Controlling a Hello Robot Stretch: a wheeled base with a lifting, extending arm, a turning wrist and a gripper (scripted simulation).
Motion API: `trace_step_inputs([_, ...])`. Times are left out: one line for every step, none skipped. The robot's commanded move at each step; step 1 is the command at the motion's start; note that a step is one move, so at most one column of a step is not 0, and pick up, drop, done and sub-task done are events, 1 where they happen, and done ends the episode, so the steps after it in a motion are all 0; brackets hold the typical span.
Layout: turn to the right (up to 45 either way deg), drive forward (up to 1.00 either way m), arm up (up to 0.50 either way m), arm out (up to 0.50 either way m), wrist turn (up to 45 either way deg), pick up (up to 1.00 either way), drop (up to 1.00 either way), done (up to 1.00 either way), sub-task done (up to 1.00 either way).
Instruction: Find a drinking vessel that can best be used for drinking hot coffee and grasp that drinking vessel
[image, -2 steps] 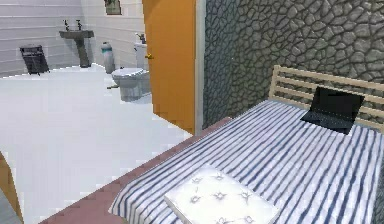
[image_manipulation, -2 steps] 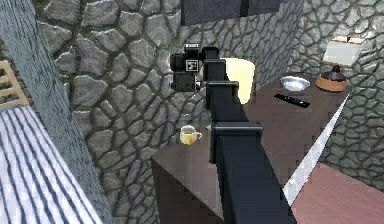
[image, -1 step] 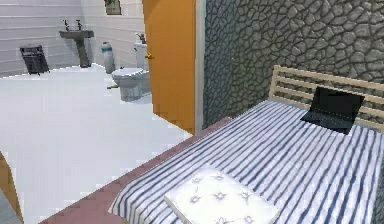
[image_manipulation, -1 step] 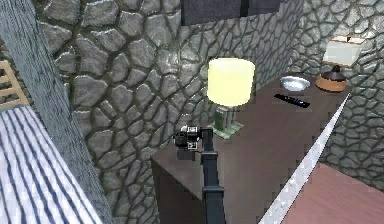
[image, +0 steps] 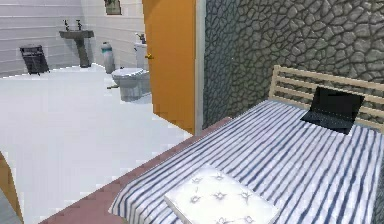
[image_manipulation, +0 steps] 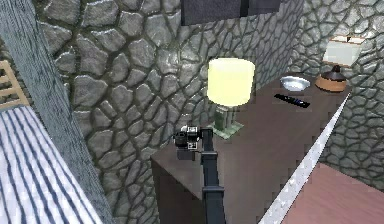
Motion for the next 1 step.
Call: trace_step_inputs([0.0, 0.00, 0.10, 0.00, 0.0, 0.00, 0.00, 0.00, 0.00])
